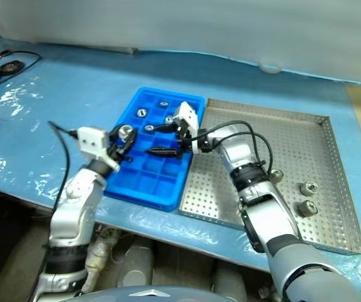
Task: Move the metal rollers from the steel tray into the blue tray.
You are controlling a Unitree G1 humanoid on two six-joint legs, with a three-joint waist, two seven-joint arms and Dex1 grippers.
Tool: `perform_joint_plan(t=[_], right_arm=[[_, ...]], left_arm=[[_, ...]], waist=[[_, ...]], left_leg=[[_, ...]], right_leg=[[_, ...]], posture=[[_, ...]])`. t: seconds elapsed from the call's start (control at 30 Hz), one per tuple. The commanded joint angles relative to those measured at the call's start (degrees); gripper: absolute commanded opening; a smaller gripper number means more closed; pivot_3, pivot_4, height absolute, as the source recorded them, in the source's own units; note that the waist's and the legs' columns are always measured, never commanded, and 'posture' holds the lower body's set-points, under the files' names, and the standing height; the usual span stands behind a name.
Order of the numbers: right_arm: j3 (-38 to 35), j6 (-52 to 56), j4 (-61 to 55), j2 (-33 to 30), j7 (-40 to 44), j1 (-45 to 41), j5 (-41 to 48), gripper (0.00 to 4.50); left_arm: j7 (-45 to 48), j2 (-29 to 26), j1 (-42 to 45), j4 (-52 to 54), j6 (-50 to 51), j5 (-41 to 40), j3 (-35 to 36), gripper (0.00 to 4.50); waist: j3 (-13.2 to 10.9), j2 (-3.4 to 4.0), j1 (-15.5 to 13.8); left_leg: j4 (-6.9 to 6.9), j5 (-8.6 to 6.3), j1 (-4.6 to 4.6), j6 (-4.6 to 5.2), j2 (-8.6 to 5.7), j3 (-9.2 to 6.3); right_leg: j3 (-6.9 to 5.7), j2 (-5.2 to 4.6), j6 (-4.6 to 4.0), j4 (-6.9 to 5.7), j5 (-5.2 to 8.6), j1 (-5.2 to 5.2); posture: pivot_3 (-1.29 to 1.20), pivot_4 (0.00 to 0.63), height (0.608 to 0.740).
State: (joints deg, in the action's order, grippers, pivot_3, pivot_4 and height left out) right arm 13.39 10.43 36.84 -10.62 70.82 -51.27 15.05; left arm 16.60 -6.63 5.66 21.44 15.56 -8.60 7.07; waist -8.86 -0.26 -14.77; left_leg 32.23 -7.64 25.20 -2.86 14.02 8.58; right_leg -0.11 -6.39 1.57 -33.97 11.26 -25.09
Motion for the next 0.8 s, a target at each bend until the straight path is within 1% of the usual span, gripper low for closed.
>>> perform_joint_plan(t=[0.03, 0.13, 0.3, 0.4, 0.47, 0.5, 0.57, 0.6, 0.67, 0.7, 0.8], right_arm=[[0.1, -2.58, 1.12, 1.07, 2.17, -1.83, -0.87, 4.5], [-0.3, -2.97, 1.82, 1.58, 2.94, -1.86, -1.55, 4.5], [-0.52, -3.34, 1.09, 0.99, 2.87, -0.48, -2.64, 4.5], [-0.58, -2.72, -0.69, 0.31, 2.86, 1.0, -2.78, 4.5], [-0.73, -2.44, -1.52, -0.06, 2.51, 1.57, -2.92, 4.5], [-1.03, -2.26, -1.74, -0.19, 2.09, 1.63, -2.9, 4.5], [-1.59, -1.99, -2.55, -0.61, 1.07, 2.0, -2.88, 4.5], [-1.83, -1.83, -2.95, -0.87, 0.71, 2.18, -2.79, 4.5], [-2.22, -1.17, -4.51, -1.49, -0.04, 3.06, -2.7, 4.5], [-2.5, -0.55, -5.76, -1.92, -0.53, 3.76, -2.64, 4.5], [-3.93, 2.85, -12.47, -4.14, -2.91, 7.39, -1.86, 4.5]], left_arm=[[-2.18, 0.03, -3.53, 7.28, 1.33, -0.46, -0.3, 1.85], [-3.47, 0.14, -7.94, 8.96, 2.02, 0.2, -1.45, 1.85], [-4.96, 0.86, -11.05, 8.65, 2.86, -0.15, -3.1, 1.85], [-5.13, 0.72, -12.05, 7.5, 3.4, -0.97, -2.88, 1.85], [-5.18, 0.97, -11.96, 7.13, 3.92, -2.23, -2.29, 2.47], [-4.99, 0.8, -11.37, 6.76, 4.25, -2.69, -2.13, 2.7], [-4.42, -0.25, -9.13, 5.11, 3.6, -2.18, -2.43, 3.34], [-4.34, -0.61, -7.85, 4.27, 3.4, -1.93, -2.55, 3.64], [-2.96, -0.94, -5.02, 2.77, 3.34, -3.57, -2.5, 4.27], [-1.1, -1.14, -3.46, 2.24, 3.52, -5.52, -2.6, 4.47], [6.3, -2.3, 2.57, -0.24, 4.23, -11.4, -3.79, 4.47]], waist=[[-0.01, 0.03, -0.84], [-0.02, 0.05, -2.47], [-0.04, 0.08, -4.92], [-0.04, 0.08, -5.6], [-0.04, 0.08, -5.78], [-0.04, 0.09, -6.0], [-0.05, 0.11, -6.11], [-0.07, 0.14, -6.15], [-0.11, 0.22, -6.11], [-0.12, 0.22, -5.99], [-0.13, 0.24, -5.64]], left_leg=[[0.0, 0.01, -0.02, -0.01, 0.0, -0.01], [-0.01, 0.02, -0.06, -0.04, -0.01, -0.04], [-0.02, 0.08, -0.09, -0.14, 0.04, -0.09], [-0.02, 0.15, -0.13, -0.25, 0.04, -0.1], [-0.02, 0.17, -0.15, -0.28, 0.03, -0.1], [-0.01, 0.17, -0.15, -0.3, 0.03, -0.1], [-0.02, 0.21, -0.23, -0.35, 0.02, -0.11], [-0.02, 0.21, -0.26, -0.36, 0.03, -0.11], [-0.06, 0.23, -0.34, -0.39, 0.04, -0.11], [-0.06, 0.23, -0.36, -0.39, 0.03, -0.11], [-0.02, 0.27, -0.39, -0.45, -0.02, -0.11]], right_leg=[[0.01, 0.0, 0.0, -0.03, 0.0, 0.0], [0.04, 0.01, 0.0, -0.1, 0.0, 0.0], [0.08, 0.09, 0.01, -0.27, 0.01, -0.06], [0.13, 0.1, 0.02, -0.4, 0.01, -0.1], [0.16, 0.1, 0.02, -0.5, 0.02, -0.15], [0.17, 0.1, 0.02, -0.57, 0.02, -0.17], [0.22, 0.12, 0.02, -0.7, 0.02, -0.2], [0.23, 0.13, 0.02, -0.74, 0.02, -0.2], [0.25, 0.17, 0.02, -0.8, 0.02, -0.19], [0.27, 0.16, 0.02, -0.8, 0.01, -0.19], [0.31, 0.14, 0.0, -0.81, -0.01, -0.11]], posture=[[0.62, 0.15, 0.74], [0.62, 0.15, 0.74], [0.58, 0.15, 0.74], [0.56, 0.15, 0.74], [0.56, 0.15, 0.74], [0.54, 0.15, 0.74], [0.54, 0.15, 0.74], [0.48, 0.15, 0.74], [0.46, 0.15, 0.74], [0.42, 0.15, 0.74], [0.31, 0.15, 0.74]])
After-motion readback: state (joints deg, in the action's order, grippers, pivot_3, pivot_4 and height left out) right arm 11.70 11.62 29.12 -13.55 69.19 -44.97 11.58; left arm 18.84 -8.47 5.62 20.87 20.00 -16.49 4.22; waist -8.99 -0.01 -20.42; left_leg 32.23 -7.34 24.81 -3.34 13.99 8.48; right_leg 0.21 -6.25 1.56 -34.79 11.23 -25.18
